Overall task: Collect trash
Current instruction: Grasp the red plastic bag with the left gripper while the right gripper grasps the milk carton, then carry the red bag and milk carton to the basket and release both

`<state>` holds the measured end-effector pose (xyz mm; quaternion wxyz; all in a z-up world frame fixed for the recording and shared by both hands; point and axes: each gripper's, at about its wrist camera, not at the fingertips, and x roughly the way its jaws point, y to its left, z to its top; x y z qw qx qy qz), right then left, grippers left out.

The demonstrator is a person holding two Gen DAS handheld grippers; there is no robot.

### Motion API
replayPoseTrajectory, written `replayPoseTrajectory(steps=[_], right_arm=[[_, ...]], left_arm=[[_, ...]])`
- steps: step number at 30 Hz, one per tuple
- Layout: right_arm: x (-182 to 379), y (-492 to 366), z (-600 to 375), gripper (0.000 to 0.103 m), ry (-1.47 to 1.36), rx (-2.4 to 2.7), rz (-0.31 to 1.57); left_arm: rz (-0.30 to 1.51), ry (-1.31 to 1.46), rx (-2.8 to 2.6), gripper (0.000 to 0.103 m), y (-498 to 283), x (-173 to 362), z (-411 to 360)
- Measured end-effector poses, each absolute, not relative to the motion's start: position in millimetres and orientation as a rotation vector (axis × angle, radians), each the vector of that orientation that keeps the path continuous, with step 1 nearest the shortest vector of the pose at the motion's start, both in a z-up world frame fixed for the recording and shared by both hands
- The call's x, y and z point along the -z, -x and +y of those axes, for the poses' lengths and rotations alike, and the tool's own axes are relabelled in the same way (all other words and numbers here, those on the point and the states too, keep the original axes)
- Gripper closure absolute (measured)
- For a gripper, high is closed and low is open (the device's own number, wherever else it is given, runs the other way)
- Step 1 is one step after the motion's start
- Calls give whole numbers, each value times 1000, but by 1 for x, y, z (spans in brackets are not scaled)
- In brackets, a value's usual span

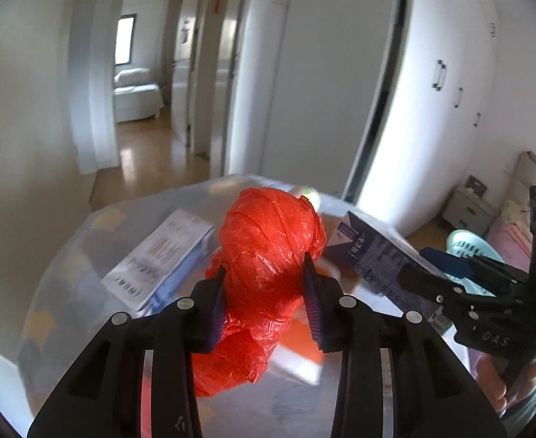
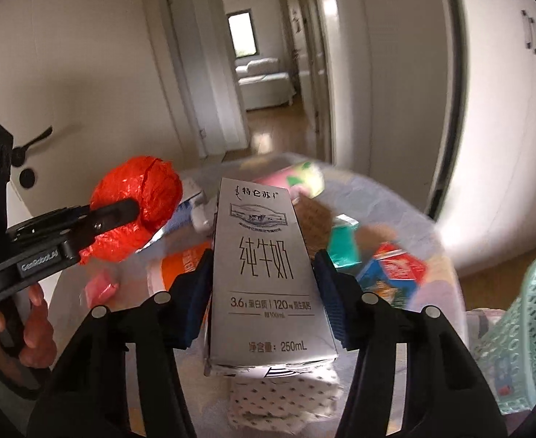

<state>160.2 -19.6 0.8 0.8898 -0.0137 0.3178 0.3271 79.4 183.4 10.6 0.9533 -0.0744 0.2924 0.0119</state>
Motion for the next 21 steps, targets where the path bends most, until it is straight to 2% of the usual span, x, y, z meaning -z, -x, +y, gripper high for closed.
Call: replayPoseTrajectory(steps=[10,21], right_arm=[[-26,-147,-99,51,-19,-396,549],[-24,-165,-205,51,-111,-169,555]], left_arm=[[568,90,102,68,-93,-19,113],[579,17,269,68,-131,-17,12]])
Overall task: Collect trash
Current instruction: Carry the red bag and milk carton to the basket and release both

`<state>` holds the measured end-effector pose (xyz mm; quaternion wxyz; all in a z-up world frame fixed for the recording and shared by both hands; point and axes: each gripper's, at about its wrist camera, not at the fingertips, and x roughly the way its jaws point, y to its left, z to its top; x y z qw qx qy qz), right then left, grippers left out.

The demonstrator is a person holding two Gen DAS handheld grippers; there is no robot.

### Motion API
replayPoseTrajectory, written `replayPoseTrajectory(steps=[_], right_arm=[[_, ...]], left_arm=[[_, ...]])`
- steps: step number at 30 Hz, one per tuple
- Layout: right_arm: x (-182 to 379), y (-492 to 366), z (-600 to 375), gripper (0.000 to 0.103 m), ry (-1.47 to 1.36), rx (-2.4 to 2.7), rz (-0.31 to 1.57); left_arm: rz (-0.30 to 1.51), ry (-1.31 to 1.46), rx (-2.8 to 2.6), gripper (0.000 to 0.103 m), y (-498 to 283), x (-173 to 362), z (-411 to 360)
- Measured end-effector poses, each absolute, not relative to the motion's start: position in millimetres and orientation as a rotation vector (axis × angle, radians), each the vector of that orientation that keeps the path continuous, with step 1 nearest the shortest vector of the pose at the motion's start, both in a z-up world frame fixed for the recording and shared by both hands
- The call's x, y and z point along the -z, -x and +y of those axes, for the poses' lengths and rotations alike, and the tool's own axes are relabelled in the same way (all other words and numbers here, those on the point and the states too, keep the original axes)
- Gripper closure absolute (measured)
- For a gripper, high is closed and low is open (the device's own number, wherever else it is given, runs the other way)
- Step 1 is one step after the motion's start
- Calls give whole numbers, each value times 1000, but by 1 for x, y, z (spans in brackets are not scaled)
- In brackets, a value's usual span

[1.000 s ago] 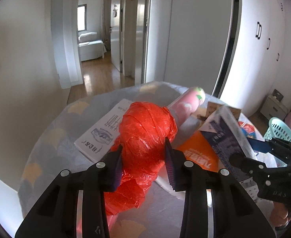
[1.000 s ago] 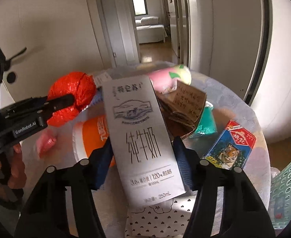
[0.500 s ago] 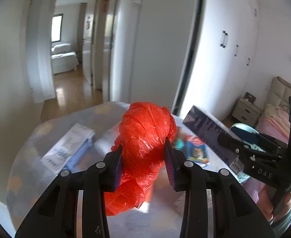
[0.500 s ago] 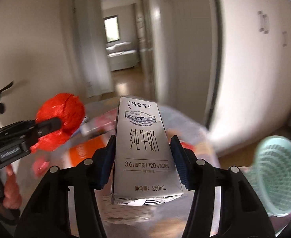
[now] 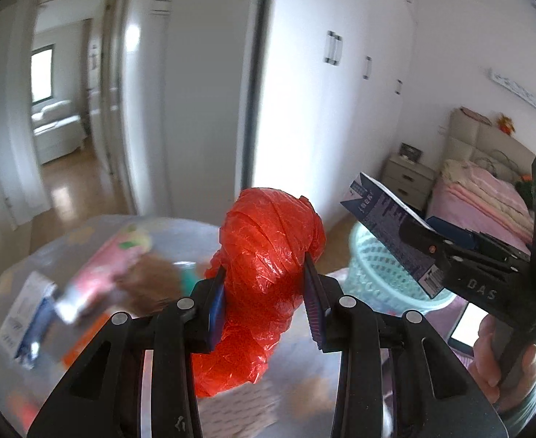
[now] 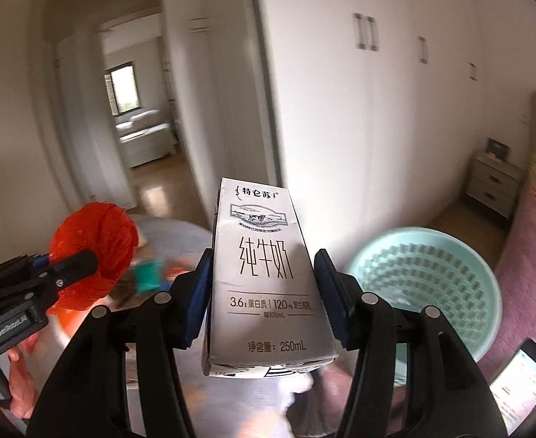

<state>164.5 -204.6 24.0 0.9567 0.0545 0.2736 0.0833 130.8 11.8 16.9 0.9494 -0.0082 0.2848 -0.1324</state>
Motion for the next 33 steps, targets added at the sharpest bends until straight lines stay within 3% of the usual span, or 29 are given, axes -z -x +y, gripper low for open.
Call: replayPoseTrajectory(steps=[12,22,26,27,28,33], right_arm=[[31,-182,-319,51,-256,144,725],[87,-199,-379,51,-378,234,870],[93,-201,-387,48,-397,256,873],[92,-202,-389,41,-411,250,873],[93,-203,-394,37,-428,246,868],[89,-196,-396,36,-445,256,845]], left_arm=[[658,-40,403,68,-181,13,-116],[776,-102,498,68,-220,71,-194],[811,-97,463,54,-236,85,-201],[816,-93,459,52,-239,87,-206],[818,-86,467,51,-240,88,-205],[799,-92,463,49,-233,81,-202]])
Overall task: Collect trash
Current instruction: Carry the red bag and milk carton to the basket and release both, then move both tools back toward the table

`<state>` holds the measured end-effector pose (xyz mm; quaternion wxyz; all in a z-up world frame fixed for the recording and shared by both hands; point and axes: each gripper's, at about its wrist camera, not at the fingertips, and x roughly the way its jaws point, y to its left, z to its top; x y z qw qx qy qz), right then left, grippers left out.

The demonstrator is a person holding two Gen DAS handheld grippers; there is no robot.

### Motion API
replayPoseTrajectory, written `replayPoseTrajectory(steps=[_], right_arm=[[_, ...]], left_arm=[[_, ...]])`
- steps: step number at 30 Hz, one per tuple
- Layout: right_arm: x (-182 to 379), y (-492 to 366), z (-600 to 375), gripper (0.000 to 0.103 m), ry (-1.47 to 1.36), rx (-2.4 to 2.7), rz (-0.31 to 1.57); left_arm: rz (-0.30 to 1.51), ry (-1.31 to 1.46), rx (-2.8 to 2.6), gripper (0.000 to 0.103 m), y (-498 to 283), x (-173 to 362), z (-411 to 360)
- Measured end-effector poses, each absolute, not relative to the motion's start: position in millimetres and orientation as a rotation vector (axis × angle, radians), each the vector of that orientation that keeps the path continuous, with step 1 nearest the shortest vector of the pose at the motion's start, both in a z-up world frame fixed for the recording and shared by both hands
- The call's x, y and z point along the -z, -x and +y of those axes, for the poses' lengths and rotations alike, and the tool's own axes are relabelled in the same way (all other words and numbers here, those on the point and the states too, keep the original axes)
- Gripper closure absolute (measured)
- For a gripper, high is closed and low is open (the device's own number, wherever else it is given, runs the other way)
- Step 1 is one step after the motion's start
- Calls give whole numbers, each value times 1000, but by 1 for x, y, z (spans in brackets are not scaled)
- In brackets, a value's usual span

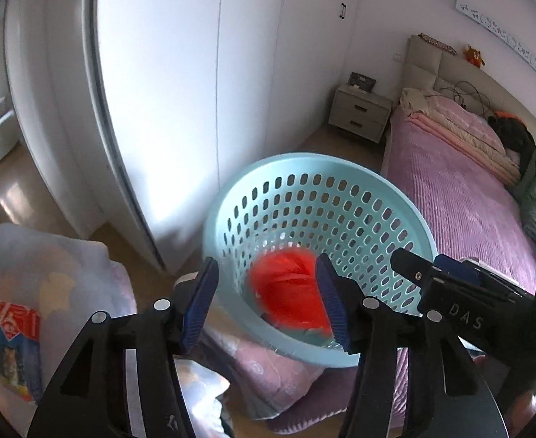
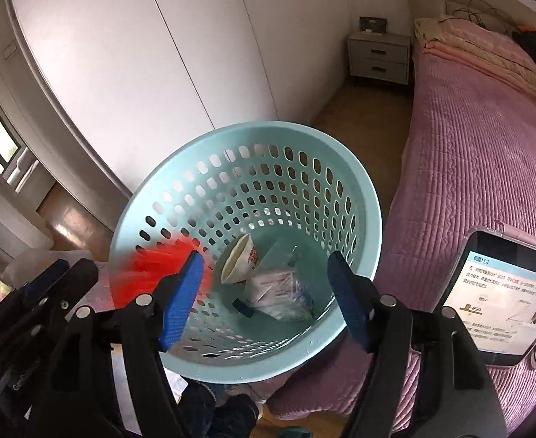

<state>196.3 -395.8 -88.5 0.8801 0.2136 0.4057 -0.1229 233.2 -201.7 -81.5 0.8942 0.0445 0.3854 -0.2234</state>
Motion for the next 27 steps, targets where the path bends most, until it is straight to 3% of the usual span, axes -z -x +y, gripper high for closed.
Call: replayPoseTrajectory(steps=[14,27], right_arm=[[46,-174,-341,36,-337,137,746],[-3,-157,-240,36,-248,-106,687]], left_arm=[[703,-6,431,49,-191,32,-150],[579,76,264,49,-133,-29,-43]])
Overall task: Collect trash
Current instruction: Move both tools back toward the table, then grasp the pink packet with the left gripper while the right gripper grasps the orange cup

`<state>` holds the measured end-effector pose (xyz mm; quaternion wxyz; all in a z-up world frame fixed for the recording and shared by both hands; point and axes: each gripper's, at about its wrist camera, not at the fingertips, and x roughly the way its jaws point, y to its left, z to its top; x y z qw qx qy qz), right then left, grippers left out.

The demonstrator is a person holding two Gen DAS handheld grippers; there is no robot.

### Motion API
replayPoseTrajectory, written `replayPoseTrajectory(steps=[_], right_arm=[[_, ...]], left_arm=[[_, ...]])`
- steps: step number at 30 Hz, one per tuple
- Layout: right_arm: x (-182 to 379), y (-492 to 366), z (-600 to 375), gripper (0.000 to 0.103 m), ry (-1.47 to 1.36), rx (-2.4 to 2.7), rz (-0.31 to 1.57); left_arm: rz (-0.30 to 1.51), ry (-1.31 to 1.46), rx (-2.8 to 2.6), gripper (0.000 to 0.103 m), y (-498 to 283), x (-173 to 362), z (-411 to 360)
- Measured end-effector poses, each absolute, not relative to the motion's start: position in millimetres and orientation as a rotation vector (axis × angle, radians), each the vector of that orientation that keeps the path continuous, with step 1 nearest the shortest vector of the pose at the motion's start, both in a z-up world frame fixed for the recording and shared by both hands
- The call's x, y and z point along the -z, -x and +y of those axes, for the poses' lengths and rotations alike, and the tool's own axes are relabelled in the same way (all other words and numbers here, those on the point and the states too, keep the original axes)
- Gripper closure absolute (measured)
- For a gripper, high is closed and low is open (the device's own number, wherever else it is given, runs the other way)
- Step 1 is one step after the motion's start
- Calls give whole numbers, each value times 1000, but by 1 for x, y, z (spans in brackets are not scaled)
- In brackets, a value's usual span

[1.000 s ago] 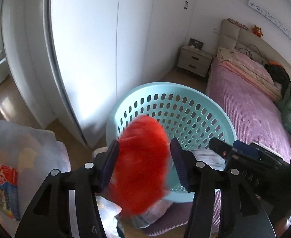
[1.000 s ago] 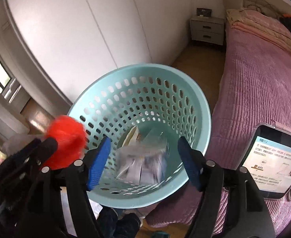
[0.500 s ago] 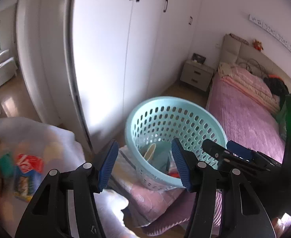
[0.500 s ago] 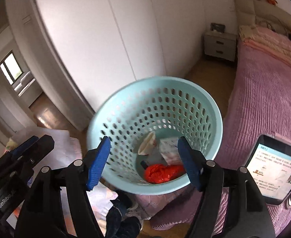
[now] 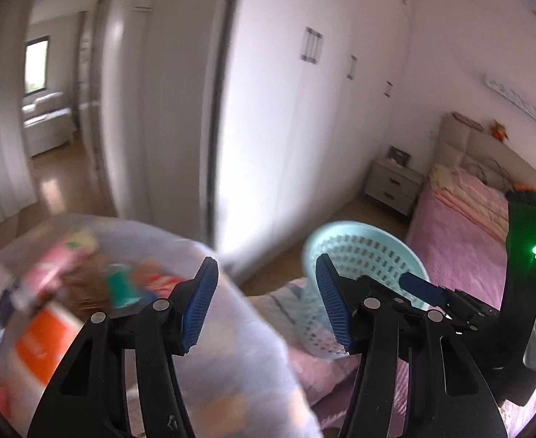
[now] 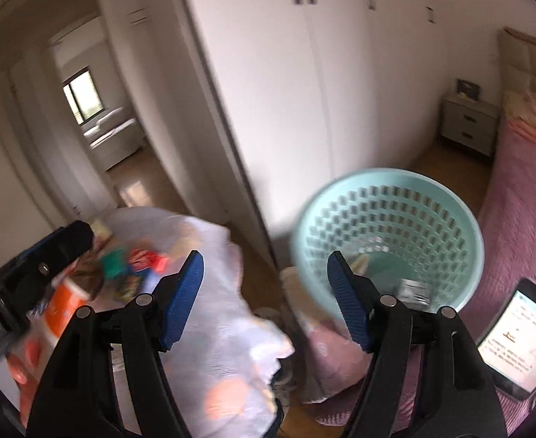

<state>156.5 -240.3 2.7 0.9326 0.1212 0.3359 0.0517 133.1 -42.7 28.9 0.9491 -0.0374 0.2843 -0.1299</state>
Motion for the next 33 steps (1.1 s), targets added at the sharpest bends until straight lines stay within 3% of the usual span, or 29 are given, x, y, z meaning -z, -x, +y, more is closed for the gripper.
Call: replayPoseTrajectory(steps=[3,5,12,21,33], right_arm=[[-9,-150,-211,36,-218,-175,670],[-10,-147,-190,36,-195,-220,668],[-5,-143,-116,36,-138,-351,706],[8,-141,-31,27,-106,-482,790],[35,-162,53,27,-145,-531,910]], left_arm=[[553,95,186,47,-113,-36,-2],[549,103,122,37,-100,-37,28],[559,185,-99,20,-52,-23,141],[675,233,-230,20,-25,33,238],[785,216,-216,21,-21,81,257]])
